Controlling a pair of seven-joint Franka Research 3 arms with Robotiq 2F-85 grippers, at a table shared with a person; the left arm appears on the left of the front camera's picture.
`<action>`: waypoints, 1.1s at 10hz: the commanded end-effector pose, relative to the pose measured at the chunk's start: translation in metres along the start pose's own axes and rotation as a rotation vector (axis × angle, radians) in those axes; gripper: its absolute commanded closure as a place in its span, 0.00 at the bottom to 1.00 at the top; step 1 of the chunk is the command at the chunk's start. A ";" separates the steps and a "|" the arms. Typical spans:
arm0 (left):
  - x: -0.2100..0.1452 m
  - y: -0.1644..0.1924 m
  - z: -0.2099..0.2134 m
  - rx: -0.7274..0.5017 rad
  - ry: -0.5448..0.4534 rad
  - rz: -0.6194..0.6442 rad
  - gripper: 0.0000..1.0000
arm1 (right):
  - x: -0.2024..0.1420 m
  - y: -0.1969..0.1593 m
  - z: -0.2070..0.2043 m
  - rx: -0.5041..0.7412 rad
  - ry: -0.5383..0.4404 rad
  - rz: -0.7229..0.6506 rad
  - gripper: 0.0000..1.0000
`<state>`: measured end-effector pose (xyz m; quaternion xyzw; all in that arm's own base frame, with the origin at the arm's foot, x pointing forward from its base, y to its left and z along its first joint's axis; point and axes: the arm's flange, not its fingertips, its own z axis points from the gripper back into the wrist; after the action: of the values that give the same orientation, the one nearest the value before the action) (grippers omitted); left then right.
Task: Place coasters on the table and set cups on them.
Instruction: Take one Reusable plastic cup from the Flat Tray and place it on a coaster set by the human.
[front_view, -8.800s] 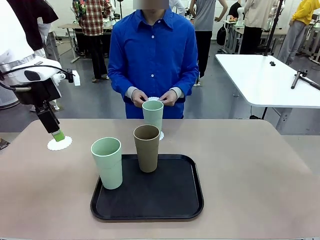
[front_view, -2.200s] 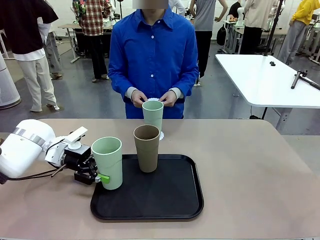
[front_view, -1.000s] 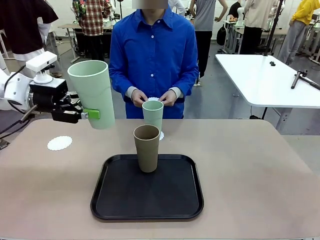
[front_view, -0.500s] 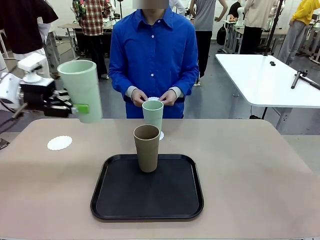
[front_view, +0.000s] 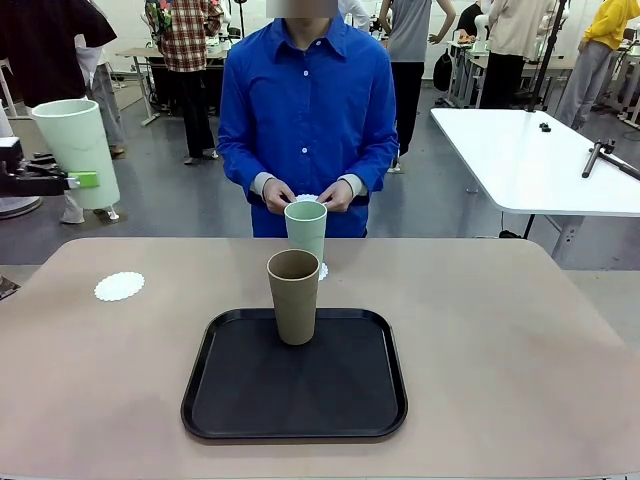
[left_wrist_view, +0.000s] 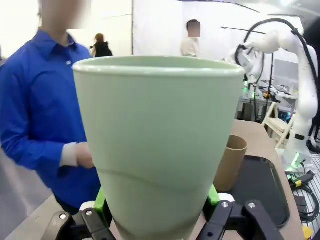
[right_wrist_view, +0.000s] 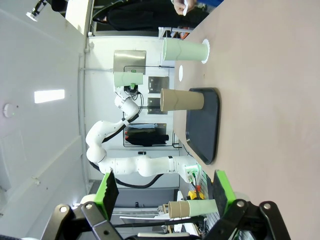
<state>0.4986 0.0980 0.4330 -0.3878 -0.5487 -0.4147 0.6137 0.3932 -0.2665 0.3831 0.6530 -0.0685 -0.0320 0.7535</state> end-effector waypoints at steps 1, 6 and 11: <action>0.004 0.014 0.011 0.038 -0.012 0.047 0.16 | 0.001 0.001 0.000 -0.003 0.001 -0.009 0.00; -0.003 0.014 0.019 0.040 0.005 0.029 0.16 | 0.001 0.001 0.000 -0.003 0.001 -0.009 0.00; -0.038 0.035 0.033 0.021 -0.046 0.049 0.16 | 0.001 0.001 0.000 -0.003 0.001 -0.009 0.00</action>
<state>0.5089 0.1294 0.4120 -0.3914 -0.5452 -0.3862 0.6328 0.3933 -0.2664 0.3831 0.6531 -0.0685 -0.0320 0.7535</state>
